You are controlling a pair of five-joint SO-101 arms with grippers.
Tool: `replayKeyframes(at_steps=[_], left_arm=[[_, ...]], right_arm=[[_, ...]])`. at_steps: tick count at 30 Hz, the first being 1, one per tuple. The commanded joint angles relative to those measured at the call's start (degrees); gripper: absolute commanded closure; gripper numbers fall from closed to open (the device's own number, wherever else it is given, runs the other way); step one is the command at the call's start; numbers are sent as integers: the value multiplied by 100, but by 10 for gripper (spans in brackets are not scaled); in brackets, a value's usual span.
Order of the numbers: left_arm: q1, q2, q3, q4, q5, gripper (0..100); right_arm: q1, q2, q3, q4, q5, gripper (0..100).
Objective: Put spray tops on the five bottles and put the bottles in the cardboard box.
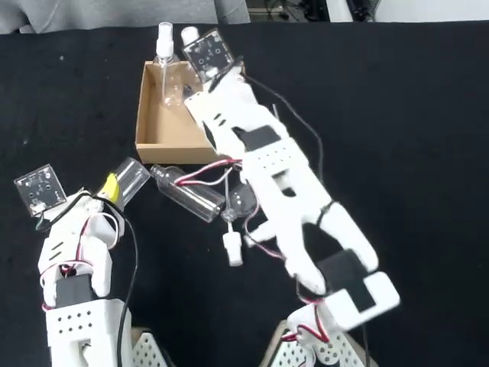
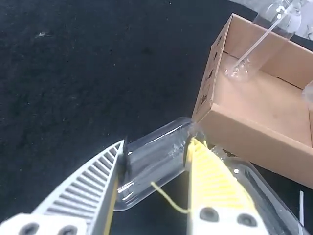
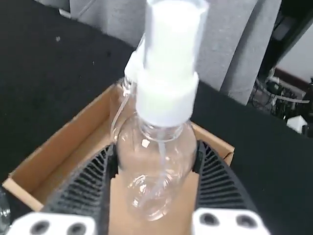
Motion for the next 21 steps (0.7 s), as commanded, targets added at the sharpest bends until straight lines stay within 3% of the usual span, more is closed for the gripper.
replayKeyframes(at_steps=[1, 6, 14, 21], left_arm=[[-48, -62, -75, -105, -44, 808], [-48, -62, -75, -105, -44, 808], [-48, -62, -75, -105, -44, 808], [-57, -62, -75, -105, -44, 808]], right_arm=[[158, 180, -611, -202, -44, 881], [158, 734, -1103, -202, -53, 881], [273, 1455, -1895, -202, -1187, 878], [246, 1754, -2035, -316, -1284, 878]])
